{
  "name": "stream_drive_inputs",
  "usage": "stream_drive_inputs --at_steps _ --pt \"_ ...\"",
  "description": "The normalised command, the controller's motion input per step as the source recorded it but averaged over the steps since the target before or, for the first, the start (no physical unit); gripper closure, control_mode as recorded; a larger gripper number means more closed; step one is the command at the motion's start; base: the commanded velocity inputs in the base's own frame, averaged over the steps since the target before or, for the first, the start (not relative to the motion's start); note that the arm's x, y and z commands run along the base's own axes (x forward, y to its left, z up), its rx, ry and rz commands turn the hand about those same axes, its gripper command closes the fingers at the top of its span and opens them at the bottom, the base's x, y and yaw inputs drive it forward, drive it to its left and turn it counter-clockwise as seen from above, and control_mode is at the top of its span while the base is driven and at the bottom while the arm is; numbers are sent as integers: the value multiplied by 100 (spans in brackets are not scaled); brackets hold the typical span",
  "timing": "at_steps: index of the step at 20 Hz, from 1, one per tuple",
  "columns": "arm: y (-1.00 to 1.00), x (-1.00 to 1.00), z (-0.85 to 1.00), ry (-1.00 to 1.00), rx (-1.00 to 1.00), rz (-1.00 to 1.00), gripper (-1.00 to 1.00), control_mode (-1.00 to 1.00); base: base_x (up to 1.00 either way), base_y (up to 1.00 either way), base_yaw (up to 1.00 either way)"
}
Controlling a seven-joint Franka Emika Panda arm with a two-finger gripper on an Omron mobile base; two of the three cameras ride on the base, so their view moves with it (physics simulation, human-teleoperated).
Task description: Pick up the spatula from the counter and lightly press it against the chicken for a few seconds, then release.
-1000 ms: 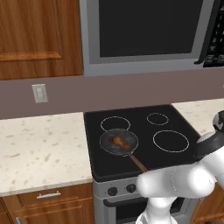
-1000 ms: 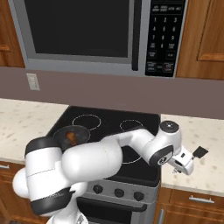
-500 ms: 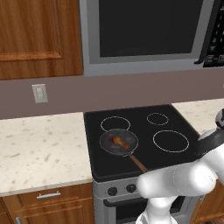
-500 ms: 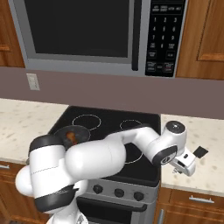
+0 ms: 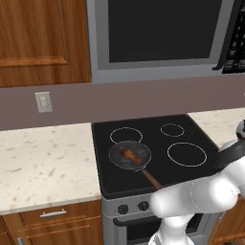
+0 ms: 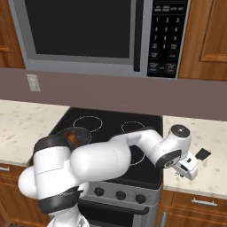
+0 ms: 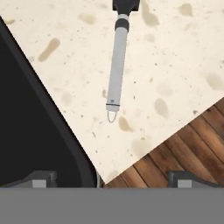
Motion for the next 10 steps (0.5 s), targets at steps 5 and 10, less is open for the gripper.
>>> stream_drive_inputs --at_steps 5,10 --pt "0 16 -10 0 1 0 -100 -100 0 0 0" --pt "0 21 -11 0 0 0 -100 -100 0 0 0"
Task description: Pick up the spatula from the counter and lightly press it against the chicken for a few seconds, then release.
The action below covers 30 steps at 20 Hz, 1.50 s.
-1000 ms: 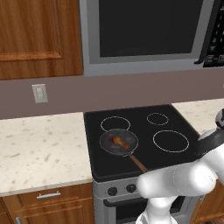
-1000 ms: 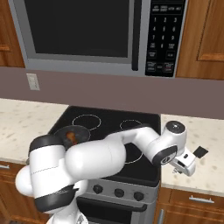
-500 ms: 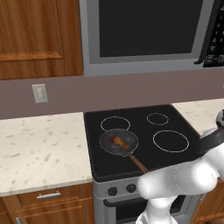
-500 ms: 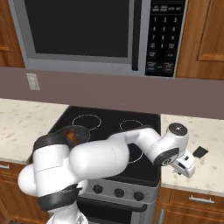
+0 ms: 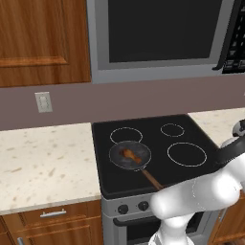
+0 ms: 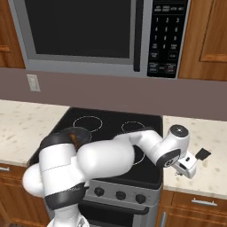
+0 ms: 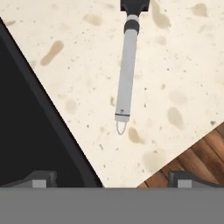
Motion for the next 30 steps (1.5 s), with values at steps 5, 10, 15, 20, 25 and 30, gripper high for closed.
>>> stream_drive_inputs --at_steps 5,10,15,20,25,30 --pt "-6 19 -16 0 0 0 -100 -100 0 0 0" --pt "-12 17 -18 0 0 0 -100 -100 0 0 0" --pt "-18 19 -15 0 1 0 -100 -100 0 0 0" --pt "-20 22 -10 0 1 0 -100 -100 0 0 0" --pt "-18 19 -11 0 1 0 -100 -100 0 0 0" --pt "-19 3 -14 0 0 0 -100 -100 0 0 0"
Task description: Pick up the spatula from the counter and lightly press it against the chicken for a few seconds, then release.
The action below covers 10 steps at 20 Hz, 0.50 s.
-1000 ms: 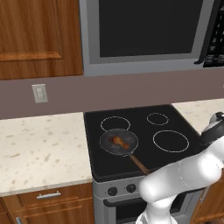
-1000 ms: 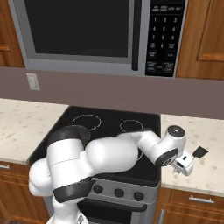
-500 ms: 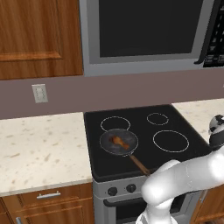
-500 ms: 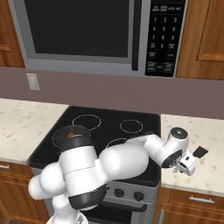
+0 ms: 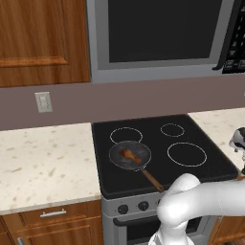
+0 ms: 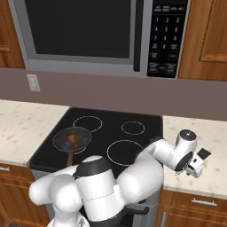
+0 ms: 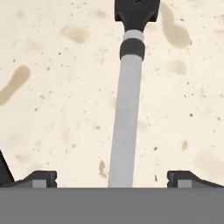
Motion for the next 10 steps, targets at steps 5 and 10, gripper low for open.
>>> stream_drive_inputs --at_steps 5,10 --pt "-17 0 -17 0 0 0 -100 -100 0 0 0" --pt "-1 6 -18 0 0 0 -100 -100 0 0 0"
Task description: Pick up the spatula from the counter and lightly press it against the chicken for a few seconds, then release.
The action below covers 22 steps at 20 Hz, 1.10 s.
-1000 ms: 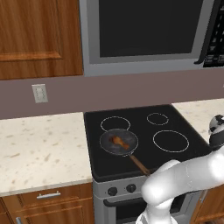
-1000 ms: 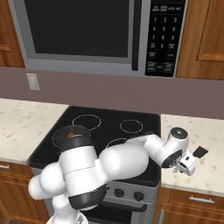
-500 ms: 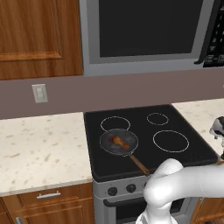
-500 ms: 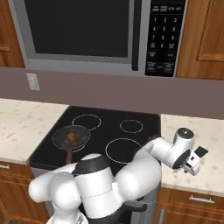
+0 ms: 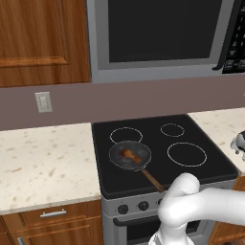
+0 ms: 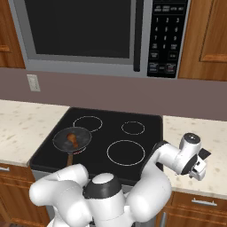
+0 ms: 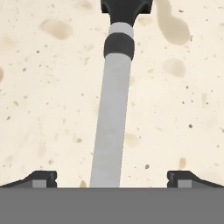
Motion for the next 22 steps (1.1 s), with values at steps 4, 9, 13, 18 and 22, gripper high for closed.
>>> stream_drive_inputs --at_steps 4,9,13,18,22 --pt "-2 11 -11 0 0 0 -100 -100 0 0 0" --pt "-7 5 -18 0 0 0 -100 -100 0 0 0" --pt "0 0 -35 0 0 0 100 -100 0 0 0" --pt "0 0 -41 0 0 0 100 -100 0 0 0" --pt "0 0 -35 0 0 0 100 -100 0 0 0"
